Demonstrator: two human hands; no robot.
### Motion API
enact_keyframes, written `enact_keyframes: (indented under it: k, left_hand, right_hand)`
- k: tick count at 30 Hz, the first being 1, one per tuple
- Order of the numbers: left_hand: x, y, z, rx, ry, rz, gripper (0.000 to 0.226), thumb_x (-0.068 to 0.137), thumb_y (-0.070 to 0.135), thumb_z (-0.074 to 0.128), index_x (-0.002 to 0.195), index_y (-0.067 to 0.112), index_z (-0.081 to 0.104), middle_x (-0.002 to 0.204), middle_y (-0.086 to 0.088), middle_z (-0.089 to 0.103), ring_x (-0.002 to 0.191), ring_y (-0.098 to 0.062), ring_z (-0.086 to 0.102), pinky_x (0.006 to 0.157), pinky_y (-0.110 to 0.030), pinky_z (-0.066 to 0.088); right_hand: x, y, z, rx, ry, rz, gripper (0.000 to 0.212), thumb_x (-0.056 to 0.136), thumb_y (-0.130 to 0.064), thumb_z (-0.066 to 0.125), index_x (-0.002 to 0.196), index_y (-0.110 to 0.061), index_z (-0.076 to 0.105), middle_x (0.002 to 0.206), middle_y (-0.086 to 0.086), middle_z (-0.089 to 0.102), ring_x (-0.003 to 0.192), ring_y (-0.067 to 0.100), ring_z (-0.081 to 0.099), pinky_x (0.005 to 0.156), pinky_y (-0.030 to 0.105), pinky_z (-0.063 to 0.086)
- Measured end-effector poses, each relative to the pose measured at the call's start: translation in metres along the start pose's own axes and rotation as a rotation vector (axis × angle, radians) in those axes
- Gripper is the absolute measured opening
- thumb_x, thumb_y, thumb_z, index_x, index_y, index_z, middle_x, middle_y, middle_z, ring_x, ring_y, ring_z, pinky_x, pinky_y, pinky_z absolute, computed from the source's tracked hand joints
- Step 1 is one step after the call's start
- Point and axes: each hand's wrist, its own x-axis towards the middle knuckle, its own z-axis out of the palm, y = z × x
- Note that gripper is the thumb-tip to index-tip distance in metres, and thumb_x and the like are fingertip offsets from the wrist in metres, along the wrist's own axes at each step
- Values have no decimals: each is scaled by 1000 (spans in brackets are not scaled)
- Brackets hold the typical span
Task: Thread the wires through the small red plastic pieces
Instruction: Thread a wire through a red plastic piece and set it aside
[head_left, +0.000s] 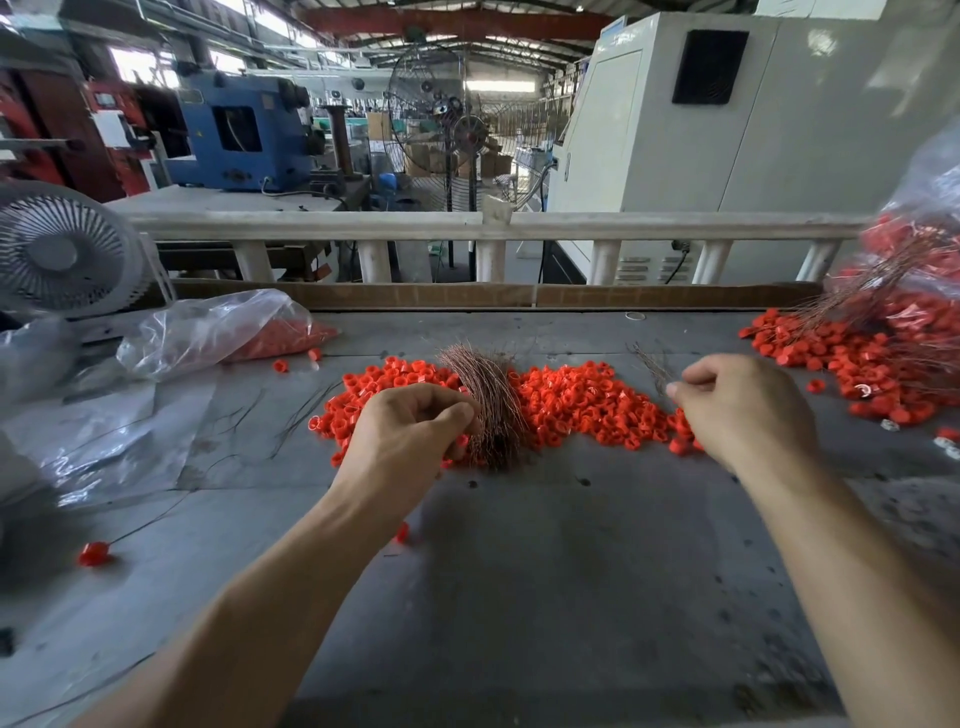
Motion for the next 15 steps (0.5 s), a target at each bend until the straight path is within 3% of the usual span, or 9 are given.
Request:
enact_keyframes:
  k: [4, 7, 11, 15]
  left_hand:
    - [5, -2, -9, 340, 43, 88, 24, 95, 27, 68, 72, 21, 74, 64, 3, 71, 45, -4, 49, 50, -26, 45]
    - [6, 2, -19, 489, -91, -3, 36, 97, 38, 65, 71, 15, 70, 54, 0, 68, 35, -9, 50, 41, -21, 42]
    - [1, 4, -23, 449, -281, -190, 42, 98, 43, 64, 77, 6, 69, 57, -10, 70, 38, -20, 60, 36, -21, 42]
    - [4, 4, -21, 257, -211, -144, 36, 98, 31, 68, 78, 0, 66, 63, -13, 72, 51, -27, 70, 46, -30, 55]
  right_hand:
    - [-21, -26, 6, 155, -63, -206, 6, 88, -33, 75, 87, -28, 77, 86, -7, 77, 84, 19, 70, 80, 35, 56]
    - [-38, -43, 14, 204, -177, -369, 7, 89, -33, 75, 84, -29, 77, 84, -13, 76, 82, 9, 69, 81, 32, 55]
    - [-50, -54, 21, 203, -257, -466, 9, 90, -37, 73, 86, -30, 76, 81, -13, 74, 78, 7, 67, 78, 32, 54]
    - [-53, -56, 26, 223, -256, -474, 6, 90, -35, 74, 87, -31, 77, 77, -17, 72, 71, 0, 64, 71, 28, 53]
